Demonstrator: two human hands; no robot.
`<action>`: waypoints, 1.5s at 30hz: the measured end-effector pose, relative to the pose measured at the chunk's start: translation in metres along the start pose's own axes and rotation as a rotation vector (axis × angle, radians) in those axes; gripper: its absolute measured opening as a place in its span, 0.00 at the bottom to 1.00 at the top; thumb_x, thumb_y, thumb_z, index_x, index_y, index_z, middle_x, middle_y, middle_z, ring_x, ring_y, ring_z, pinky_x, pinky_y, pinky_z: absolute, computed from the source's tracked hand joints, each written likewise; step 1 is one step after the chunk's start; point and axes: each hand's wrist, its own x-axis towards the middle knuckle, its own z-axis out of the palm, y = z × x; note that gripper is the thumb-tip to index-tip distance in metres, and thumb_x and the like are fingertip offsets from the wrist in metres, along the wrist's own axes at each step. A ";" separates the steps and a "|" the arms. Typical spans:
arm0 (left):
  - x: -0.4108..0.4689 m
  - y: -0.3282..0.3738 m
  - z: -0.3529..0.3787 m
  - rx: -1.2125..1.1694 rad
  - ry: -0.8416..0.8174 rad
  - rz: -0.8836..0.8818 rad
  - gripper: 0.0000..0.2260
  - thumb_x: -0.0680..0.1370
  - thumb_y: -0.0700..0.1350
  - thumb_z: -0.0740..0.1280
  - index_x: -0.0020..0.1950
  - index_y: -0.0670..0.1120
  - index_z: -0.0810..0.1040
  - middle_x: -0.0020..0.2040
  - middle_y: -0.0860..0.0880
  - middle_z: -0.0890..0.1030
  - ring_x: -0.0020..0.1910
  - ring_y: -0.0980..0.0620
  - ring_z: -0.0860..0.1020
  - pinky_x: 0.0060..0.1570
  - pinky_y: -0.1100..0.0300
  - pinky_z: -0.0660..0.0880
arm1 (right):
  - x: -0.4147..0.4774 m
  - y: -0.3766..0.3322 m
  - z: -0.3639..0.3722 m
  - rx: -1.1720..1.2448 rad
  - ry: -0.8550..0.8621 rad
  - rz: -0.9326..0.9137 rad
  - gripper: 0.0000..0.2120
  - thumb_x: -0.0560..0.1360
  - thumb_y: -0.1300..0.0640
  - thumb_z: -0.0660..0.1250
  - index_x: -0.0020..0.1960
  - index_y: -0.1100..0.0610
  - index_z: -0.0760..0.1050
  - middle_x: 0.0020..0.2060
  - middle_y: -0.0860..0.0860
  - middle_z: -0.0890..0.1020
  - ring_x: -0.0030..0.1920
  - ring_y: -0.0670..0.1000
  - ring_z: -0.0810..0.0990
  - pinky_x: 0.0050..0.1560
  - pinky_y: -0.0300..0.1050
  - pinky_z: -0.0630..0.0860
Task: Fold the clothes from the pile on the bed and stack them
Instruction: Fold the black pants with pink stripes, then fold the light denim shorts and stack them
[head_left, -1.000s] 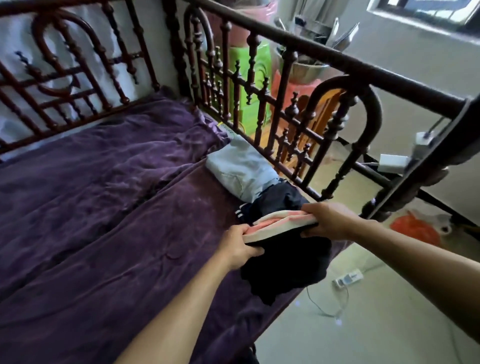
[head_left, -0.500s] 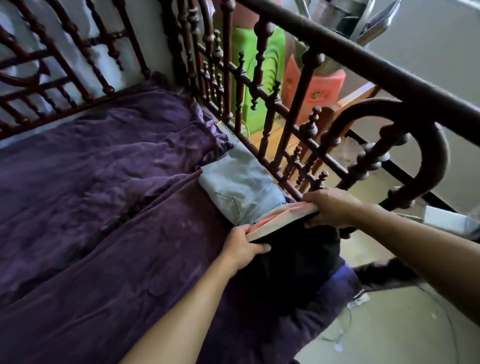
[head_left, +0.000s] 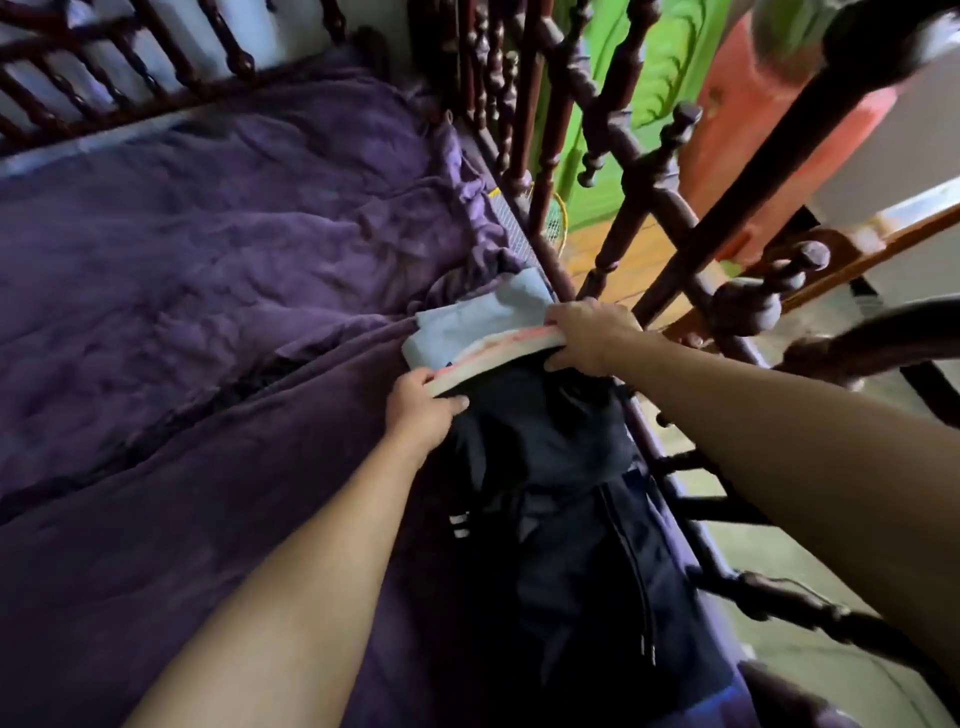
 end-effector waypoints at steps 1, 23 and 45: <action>0.007 -0.001 0.004 0.035 0.064 0.008 0.11 0.69 0.42 0.76 0.45 0.52 0.77 0.37 0.56 0.78 0.36 0.55 0.76 0.33 0.63 0.69 | 0.009 0.000 0.009 0.014 0.040 0.007 0.26 0.69 0.44 0.72 0.63 0.50 0.71 0.57 0.54 0.78 0.57 0.58 0.76 0.46 0.48 0.69; -0.065 -0.115 -0.063 0.541 0.044 0.020 0.09 0.77 0.47 0.64 0.56 0.49 0.78 0.53 0.46 0.81 0.55 0.43 0.78 0.50 0.52 0.74 | -0.017 -0.086 0.065 -0.021 0.233 -0.110 0.21 0.76 0.49 0.62 0.68 0.54 0.69 0.65 0.57 0.72 0.66 0.60 0.68 0.59 0.57 0.67; -0.473 -0.437 -0.439 0.265 0.496 -0.300 0.06 0.75 0.44 0.68 0.50 0.45 0.81 0.49 0.46 0.84 0.52 0.47 0.81 0.52 0.56 0.75 | -0.318 -0.605 0.095 -0.053 -0.103 -0.735 0.12 0.78 0.49 0.60 0.56 0.50 0.77 0.57 0.54 0.80 0.56 0.59 0.78 0.51 0.49 0.74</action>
